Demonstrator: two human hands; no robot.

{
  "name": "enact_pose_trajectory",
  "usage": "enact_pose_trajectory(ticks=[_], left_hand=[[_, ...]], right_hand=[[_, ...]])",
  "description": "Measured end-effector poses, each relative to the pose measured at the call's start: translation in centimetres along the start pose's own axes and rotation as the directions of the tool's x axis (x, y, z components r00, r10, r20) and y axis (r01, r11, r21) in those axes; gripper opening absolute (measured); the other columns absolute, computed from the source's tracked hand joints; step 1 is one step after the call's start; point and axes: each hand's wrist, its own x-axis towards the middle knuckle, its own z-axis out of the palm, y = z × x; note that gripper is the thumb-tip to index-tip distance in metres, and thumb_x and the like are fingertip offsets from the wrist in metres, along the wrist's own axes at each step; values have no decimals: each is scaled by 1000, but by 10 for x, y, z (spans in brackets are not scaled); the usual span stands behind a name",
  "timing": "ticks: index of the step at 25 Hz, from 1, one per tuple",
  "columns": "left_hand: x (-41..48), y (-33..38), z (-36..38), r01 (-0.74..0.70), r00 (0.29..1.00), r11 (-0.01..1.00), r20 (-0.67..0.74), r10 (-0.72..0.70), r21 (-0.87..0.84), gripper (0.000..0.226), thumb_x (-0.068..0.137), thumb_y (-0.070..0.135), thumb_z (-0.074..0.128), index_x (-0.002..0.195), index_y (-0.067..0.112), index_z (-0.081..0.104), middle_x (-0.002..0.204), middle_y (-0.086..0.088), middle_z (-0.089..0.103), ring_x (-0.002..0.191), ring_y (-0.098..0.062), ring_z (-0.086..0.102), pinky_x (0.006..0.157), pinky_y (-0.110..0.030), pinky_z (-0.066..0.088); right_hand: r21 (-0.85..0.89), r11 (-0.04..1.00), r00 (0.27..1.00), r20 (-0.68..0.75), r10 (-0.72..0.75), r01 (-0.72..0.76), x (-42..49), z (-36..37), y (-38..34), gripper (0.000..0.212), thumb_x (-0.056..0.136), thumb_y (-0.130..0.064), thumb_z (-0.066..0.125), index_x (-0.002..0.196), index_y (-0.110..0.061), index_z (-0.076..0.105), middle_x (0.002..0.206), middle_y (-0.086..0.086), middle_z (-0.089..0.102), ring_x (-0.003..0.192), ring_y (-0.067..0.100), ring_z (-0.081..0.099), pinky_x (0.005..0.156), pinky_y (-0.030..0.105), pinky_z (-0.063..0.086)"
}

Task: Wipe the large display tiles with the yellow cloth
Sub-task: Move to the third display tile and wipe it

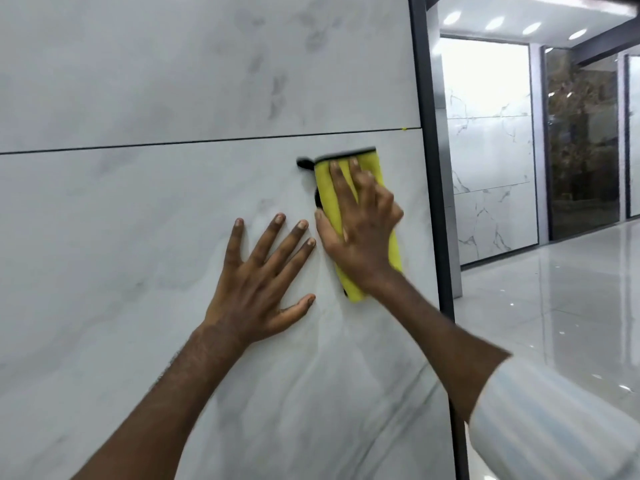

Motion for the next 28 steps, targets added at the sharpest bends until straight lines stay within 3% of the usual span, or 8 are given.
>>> enact_pose_trajectory(ticks=[4,8,11,13,16,23,25,28], left_hand=[[-1,2,2,15,1000,1000,-2,-15,-11,79,101,62,46,163,15,36,172,-8,27,160,-35,23,121,-75,16],[-3,2,0,18,999,999,-31,-19,-35,74,101,56,50,160,12,42,171,-12,29,158,-36,26,121,-74,18],[-14,24,1,30,998,993,-46,-36,-117,71,100,50,53,158,10,45,171,-13,27,158,-34,28,122,-69,20],[-21,43,4,-9,1000,995,-15,7,-103,75,98,54,52,160,11,42,171,-11,28,158,-32,28,121,-68,22],[-22,49,9,-12,1000,998,6,12,-55,77,98,56,51,161,12,41,171,-8,30,158,-31,29,121,-68,24],[-22,51,7,-4,1000,999,20,5,-50,76,98,55,49,161,13,41,171,-7,30,158,-31,29,123,-66,23],[-20,51,8,0,1000,999,16,1,-52,75,98,54,51,160,12,43,171,-8,31,157,-31,31,123,-66,22],[-24,53,7,15,1000,999,-12,-15,-50,70,98,48,56,157,11,48,170,-9,33,156,-32,34,122,-64,22]], right_hand=[[-1,1000,999,-43,-14,14,0,5,-8,67,93,-52,58,155,-29,48,161,3,44,136,25,42,98,56,41],[-16,999,999,-26,35,-35,-125,1,19,65,97,-51,57,156,-26,46,162,5,40,141,28,41,101,55,39],[-52,994,993,72,97,-93,-226,-9,36,66,98,-51,51,156,-25,37,162,5,33,140,31,40,96,60,42],[-51,996,989,124,82,-76,-246,-14,48,69,94,-52,52,156,-25,36,160,5,32,138,31,39,95,59,42],[-13,999,989,141,33,-31,-200,-16,59,76,87,-52,56,156,-25,37,161,6,33,140,30,37,98,55,38],[4,1000,999,32,-26,26,34,-9,56,74,88,-53,54,157,-29,42,163,3,39,132,26,36,97,51,36],[4,1000,1000,14,3,-3,53,-8,59,72,90,-53,53,157,-31,42,163,1,40,133,24,38,98,50,36],[-36,999,1000,-18,18,-18,-11,-8,60,70,94,-52,53,158,-28,41,163,3,39,136,26,39,99,50,36]])
